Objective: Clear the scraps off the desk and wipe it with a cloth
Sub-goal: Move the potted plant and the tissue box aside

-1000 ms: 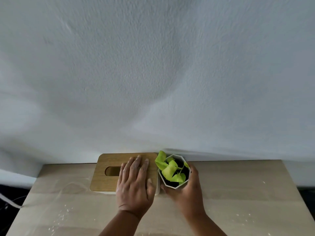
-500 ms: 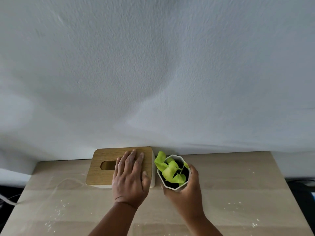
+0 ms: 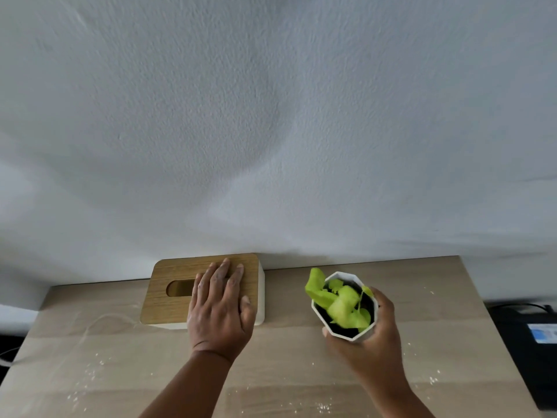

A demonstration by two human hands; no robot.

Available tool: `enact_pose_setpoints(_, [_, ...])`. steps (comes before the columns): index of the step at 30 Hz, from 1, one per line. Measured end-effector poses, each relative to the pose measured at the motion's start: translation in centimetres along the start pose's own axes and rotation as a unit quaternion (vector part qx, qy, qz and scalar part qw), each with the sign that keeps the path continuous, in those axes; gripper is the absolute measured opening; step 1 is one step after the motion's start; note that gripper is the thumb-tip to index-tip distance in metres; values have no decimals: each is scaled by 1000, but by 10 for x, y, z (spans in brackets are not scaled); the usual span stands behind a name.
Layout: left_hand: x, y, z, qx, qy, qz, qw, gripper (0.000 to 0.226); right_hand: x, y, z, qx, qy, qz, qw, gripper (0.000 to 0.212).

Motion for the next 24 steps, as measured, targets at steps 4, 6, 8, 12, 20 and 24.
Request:
enact_pose_setpoints(4, [0,1,0,-2,1,1,1000,58,33,12,17,-4,39,-27,999,95])
enact_pose_setpoints(6, [1,1,0,2,-1,1,1000,58,46,19,28,-3,57,-41,998,99])
enact_pose_setpoints(8, [2,1,0,4,-1,1,1000,59,59,25,39,-10,78,-44,996,97])
enact_pose_setpoints(12, [1,1,0,3,0,2,1000,59,80,34,55,-39,116,-33,992,93])
enact_pose_setpoints(20, [0,1,0,1,-1,5,1000,59,120,51,70,-71,184,5,980,94])
enact_pose_setpoints(24, [0,1,0,-1,5,4,1000,58,133,65,76,-79,194,4,978,97])
Point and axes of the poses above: each hand's wrist, its own z-axis towards the middle knuckle, its own x-axis out of the back of the hand, y = z × x, the point moved 6 cm from there along z, towards the middle knuckle
